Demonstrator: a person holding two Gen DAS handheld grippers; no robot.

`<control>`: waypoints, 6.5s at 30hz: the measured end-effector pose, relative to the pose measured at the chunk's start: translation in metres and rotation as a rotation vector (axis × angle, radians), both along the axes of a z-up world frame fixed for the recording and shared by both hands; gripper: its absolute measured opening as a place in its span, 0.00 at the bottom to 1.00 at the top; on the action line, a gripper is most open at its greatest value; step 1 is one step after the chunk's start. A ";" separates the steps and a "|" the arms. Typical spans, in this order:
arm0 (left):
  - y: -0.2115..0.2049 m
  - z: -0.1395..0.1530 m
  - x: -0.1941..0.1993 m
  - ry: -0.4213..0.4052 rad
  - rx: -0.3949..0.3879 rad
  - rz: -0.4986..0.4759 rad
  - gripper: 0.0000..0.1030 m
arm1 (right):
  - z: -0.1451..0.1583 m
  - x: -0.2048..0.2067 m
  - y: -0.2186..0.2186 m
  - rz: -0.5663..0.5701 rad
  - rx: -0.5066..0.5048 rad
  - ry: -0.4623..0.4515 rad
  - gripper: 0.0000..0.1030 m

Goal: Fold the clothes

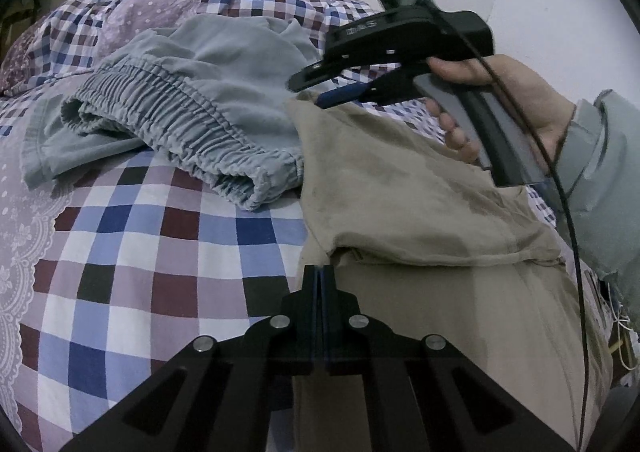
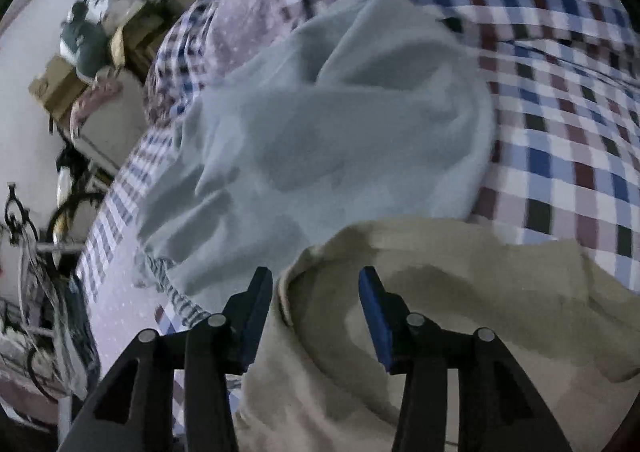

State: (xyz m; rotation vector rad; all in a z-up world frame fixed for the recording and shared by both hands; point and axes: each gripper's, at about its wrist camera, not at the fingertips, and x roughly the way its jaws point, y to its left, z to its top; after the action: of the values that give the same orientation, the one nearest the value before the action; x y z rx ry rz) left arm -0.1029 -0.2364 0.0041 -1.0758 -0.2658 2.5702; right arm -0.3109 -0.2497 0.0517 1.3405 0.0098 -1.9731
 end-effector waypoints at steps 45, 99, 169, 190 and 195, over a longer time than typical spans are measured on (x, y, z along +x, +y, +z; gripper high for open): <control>-0.040 0.081 0.268 0.067 0.179 0.272 0.72 | 0.115 0.499 0.384 -0.544 -0.189 0.610 0.77; -0.065 -0.037 0.368 -0.278 0.694 0.377 0.36 | -0.012 0.639 0.140 0.289 -0.013 0.640 0.77; -0.071 0.023 0.380 -0.061 0.875 0.354 0.03 | -0.061 0.679 0.103 0.305 0.370 1.025 0.37; -0.046 0.071 0.365 0.018 0.822 0.371 0.02 | -0.087 0.624 0.311 0.017 0.812 0.965 0.37; -0.047 0.069 0.368 0.013 0.831 0.374 0.02 | -0.085 0.614 0.349 -0.020 0.880 0.945 0.37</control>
State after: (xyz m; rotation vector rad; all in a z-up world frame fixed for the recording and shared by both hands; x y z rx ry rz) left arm 0.2650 -0.2838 0.0733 -0.7191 -1.4848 2.3318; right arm 0.3030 0.0994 -0.0333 0.6908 1.4310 -2.5422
